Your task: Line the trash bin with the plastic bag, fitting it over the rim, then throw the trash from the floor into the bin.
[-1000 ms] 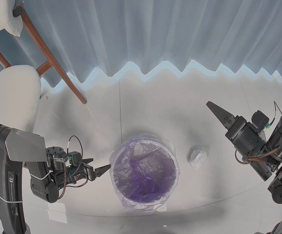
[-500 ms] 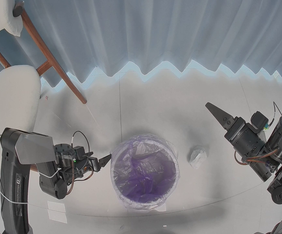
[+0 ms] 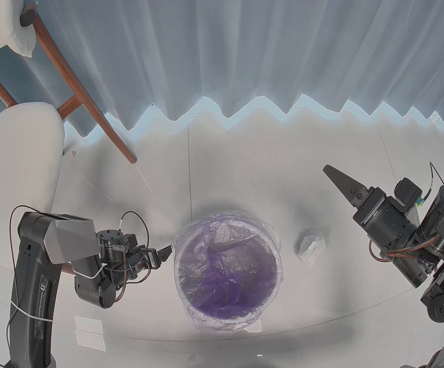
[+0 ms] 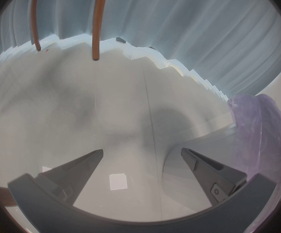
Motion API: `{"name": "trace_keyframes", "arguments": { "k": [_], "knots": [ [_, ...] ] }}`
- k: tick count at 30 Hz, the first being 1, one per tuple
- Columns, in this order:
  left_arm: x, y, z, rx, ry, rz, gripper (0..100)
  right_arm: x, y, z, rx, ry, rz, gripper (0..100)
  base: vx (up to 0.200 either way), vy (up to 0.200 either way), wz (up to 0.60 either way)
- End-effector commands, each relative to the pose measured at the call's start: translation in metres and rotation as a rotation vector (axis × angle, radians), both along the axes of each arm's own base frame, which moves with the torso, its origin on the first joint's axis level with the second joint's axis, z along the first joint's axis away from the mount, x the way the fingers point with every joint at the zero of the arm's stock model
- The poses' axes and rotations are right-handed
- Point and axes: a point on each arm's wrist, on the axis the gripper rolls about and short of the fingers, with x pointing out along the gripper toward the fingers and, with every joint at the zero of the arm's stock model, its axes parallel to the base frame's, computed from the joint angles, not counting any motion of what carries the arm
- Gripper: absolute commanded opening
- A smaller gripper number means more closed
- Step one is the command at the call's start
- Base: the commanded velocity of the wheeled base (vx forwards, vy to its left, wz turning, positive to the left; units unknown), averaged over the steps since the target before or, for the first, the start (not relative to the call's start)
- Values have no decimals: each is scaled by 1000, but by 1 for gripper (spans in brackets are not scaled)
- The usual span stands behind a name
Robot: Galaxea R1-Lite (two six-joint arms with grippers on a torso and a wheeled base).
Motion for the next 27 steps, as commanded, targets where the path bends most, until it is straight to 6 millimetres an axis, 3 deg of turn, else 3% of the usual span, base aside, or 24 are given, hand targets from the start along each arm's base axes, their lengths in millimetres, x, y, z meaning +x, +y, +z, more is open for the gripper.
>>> {"name": "trace_keyframes", "arguments": {
  "k": [1, 4, 9, 16, 27],
  "knots": [
    [1, 5, -5, -11, 8, 10, 100, -1, 0, -4, -7, 14, 0, 100, 0, 0, 0],
    [-8, 15, 16, -24, -10, -15, 100, -1, -1, -3, -5, 10, -1, 100, 0, 0, 0],
    [-40, 18, 53, -104, 0, -224, 100, -1, -1, -2, 1, 10, -2, 100, 0, 0, 0],
    [-38, 12, 45, -107, -53, -250, 100, -1, 0, -1, 2, 5, 1, 100, 0, 0, 0],
    [-27, 11, 48, -116, -84, -246, 100, 0, 0, -1, 1, 7, 2, 100, 0, 0, 0]
  ]
}}
